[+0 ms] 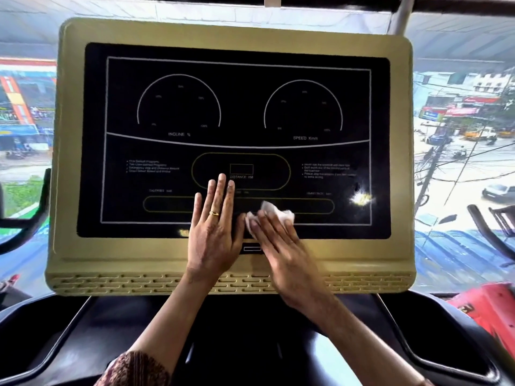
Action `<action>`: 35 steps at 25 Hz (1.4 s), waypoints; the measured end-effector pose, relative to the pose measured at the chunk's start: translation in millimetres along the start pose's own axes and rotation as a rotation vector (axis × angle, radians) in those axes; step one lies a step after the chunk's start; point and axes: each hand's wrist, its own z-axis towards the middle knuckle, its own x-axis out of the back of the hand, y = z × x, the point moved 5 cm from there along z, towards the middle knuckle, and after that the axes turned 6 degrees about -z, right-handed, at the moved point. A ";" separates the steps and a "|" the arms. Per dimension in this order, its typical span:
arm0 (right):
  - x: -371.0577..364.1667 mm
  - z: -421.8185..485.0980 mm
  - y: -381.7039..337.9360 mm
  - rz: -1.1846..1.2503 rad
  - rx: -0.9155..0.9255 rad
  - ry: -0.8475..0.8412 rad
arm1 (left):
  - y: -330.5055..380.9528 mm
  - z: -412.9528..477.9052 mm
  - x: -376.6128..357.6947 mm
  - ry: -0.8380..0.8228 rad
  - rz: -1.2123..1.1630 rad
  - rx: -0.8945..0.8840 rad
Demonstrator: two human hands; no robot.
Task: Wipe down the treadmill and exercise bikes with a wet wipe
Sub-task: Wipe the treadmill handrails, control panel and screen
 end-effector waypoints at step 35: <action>44.5 -63.2 126.7 0.014 -0.302 0.032 | 78.8 17.0 -43.9 -0.059 0.002 -0.162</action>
